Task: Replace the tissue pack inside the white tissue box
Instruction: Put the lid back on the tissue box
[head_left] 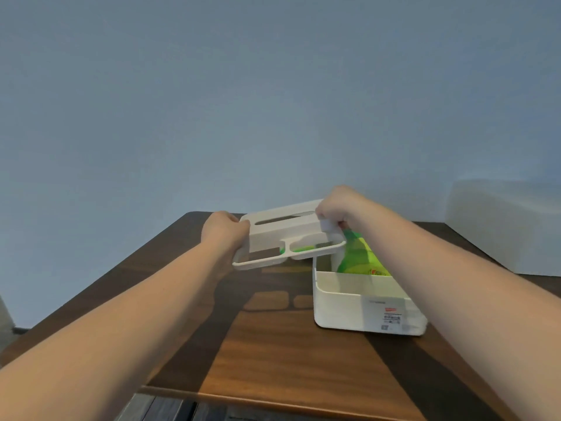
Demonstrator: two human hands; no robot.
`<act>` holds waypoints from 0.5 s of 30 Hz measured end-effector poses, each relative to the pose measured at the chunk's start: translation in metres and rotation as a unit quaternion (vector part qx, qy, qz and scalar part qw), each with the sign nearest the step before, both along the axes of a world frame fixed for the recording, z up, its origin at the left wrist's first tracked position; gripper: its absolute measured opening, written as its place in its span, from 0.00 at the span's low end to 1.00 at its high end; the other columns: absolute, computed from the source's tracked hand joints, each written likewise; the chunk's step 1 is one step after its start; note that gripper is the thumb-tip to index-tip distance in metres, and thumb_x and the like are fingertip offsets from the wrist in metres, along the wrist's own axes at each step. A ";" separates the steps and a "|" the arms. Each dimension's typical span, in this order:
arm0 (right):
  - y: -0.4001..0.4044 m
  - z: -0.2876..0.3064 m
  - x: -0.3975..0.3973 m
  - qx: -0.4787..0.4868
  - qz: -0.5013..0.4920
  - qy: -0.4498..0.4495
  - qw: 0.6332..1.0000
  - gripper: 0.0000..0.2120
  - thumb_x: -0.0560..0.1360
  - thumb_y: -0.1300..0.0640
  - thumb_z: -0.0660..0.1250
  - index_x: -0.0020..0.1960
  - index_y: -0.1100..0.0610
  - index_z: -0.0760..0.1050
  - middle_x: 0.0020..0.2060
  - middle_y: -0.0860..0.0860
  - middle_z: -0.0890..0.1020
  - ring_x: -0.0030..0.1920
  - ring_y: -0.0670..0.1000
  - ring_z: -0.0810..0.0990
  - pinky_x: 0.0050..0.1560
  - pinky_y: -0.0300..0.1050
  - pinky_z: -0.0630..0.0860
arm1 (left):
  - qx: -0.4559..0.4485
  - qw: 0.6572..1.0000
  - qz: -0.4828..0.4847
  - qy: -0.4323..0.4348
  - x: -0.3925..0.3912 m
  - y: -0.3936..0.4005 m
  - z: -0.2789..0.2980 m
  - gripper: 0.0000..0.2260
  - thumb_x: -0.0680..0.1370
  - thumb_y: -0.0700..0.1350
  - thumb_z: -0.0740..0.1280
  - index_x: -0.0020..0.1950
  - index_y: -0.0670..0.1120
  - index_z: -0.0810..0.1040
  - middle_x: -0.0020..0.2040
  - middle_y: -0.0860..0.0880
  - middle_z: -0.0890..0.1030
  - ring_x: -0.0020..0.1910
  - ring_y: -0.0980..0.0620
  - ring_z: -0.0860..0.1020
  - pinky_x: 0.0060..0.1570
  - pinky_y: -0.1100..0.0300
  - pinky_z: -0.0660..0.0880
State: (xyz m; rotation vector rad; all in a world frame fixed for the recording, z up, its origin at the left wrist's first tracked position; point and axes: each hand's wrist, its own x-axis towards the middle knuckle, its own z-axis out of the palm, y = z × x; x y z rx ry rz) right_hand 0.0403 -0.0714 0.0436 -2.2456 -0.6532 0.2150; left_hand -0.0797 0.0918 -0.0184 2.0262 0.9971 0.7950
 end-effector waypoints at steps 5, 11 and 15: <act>-0.045 -0.003 0.025 -0.023 -0.056 -0.023 0.998 0.14 0.73 0.66 0.63 0.31 0.59 0.65 0.36 0.58 0.73 0.39 0.57 0.72 0.34 0.41 0.69 | -0.025 0.999 -0.042 -0.024 0.020 -0.038 0.015 0.11 0.76 0.47 0.65 0.49 0.41 0.82 0.46 0.43 0.84 0.46 0.41 0.82 0.49 0.54 0.80; -0.097 -0.024 0.041 -0.110 -0.108 0.001 0.988 0.05 0.70 0.65 0.63 0.36 0.62 0.70 0.32 0.60 0.73 0.30 0.56 0.71 0.31 0.41 0.66 | -0.029 0.995 -0.095 -0.011 0.048 -0.077 0.010 0.09 0.77 0.45 0.65 0.43 0.43 0.82 0.44 0.43 0.85 0.50 0.41 0.83 0.55 0.49 0.81; -0.117 -0.039 0.053 -0.094 -0.140 0.009 0.986 0.03 0.70 0.62 0.64 0.40 0.62 0.74 0.37 0.60 0.76 0.36 0.58 0.74 0.31 0.41 0.67 | -0.021 0.993 -0.111 0.016 0.066 -0.096 0.006 0.14 0.78 0.44 0.64 0.32 0.45 0.78 0.29 0.48 0.79 0.34 0.51 0.76 0.39 0.60 0.75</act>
